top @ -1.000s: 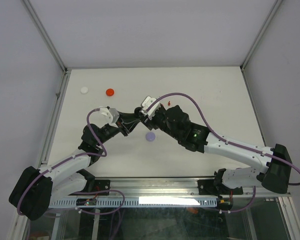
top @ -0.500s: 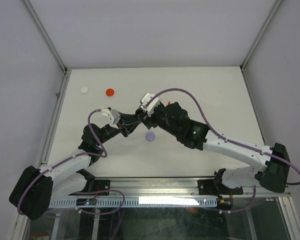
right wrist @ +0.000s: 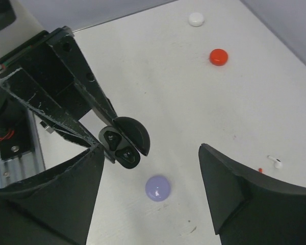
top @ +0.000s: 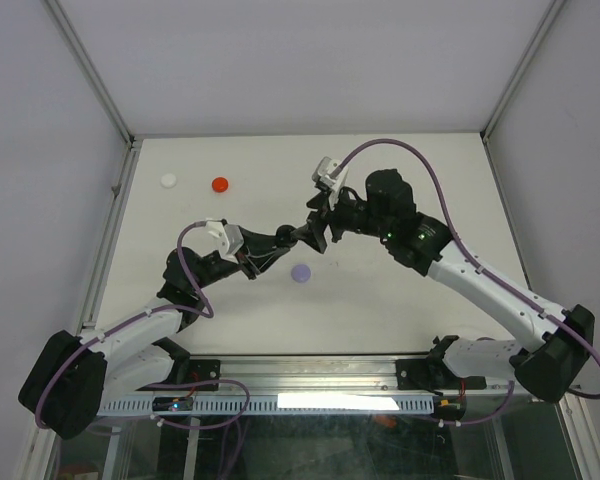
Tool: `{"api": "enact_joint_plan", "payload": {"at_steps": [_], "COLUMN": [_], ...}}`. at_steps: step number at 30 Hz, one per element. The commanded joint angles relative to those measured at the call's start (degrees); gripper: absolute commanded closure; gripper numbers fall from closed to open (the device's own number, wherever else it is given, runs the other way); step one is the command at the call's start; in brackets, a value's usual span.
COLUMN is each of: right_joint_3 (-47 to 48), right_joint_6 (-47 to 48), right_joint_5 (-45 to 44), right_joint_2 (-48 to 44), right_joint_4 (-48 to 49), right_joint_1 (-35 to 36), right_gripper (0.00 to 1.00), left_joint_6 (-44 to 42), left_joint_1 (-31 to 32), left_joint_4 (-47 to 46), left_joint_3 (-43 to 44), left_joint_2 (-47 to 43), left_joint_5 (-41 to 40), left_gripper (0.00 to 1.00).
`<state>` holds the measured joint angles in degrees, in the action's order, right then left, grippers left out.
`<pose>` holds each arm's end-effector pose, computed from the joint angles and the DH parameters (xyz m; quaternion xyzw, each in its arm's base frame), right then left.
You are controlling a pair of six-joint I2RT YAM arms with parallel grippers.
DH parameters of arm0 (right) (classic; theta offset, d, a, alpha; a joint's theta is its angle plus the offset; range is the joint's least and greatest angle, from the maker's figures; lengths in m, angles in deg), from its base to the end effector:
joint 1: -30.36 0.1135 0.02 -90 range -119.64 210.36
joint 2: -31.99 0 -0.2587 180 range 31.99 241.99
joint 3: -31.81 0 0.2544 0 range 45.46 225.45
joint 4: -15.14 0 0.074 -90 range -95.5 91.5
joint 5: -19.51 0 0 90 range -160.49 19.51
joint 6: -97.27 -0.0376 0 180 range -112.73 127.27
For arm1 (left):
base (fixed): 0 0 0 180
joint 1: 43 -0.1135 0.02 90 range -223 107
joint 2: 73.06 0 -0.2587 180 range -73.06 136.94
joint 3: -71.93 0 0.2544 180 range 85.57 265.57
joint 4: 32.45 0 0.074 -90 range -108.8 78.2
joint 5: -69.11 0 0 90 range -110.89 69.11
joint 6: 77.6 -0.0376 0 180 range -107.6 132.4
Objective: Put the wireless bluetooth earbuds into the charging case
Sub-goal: Close the charging case.
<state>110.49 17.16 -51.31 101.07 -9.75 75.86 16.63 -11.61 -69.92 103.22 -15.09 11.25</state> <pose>0.1903 0.2113 0.3687 -0.4538 0.6470 0.3090 0.5291 0.1723 -0.1286 0.2384 0.3511 0.5454 -0.3945 0.6509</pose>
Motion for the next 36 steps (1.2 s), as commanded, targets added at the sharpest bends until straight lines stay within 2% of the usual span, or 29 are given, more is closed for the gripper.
{"api": "enact_joint_plan", "payload": {"at_steps": [1,11,20,31,34,36], "right_joint_3": [3.23,4.63,4.92,2.69,1.83,0.59], "right_joint_6": [-3.14,-4.55,-1.58,-0.45,-1.03,-1.89], "right_joint_5": [14.48,24.9,29.63,25.96,21.89,15.96], "right_joint_2": [1.55,7.48,5.79,0.86,-0.54,-1.97], "right_joint_4": [-0.45,-0.49,-4.4,-5.46,-5.29,-4.54], "right_joint_1": [-1.88,-2.25,-2.24,-3.75,-3.75,-3.76], "right_gripper": [0.21,0.16,0.17,0.19,0.19,0.19], "left_joint_6": [-0.29,-0.01,0.51,0.93,1.27,1.75], "left_joint_1": [-0.37,-0.4,-0.38,-0.42,-0.38,-0.37], "left_joint_4": [-5.37,-5.82,-3.24,-1.88,-1.65,-1.41], "left_joint_3": [2.44,2.65,3.51,4.1,4.23,4.39], "left_joint_2": [0.43,0.82,1.02,2.2,2.61,3.03], "left_joint_5": [5.38,8.32,6.72,6.14,5.78,5.28], "left_gripper": [1.0,1.0,1.0,1.0,1.0,1.0]}}
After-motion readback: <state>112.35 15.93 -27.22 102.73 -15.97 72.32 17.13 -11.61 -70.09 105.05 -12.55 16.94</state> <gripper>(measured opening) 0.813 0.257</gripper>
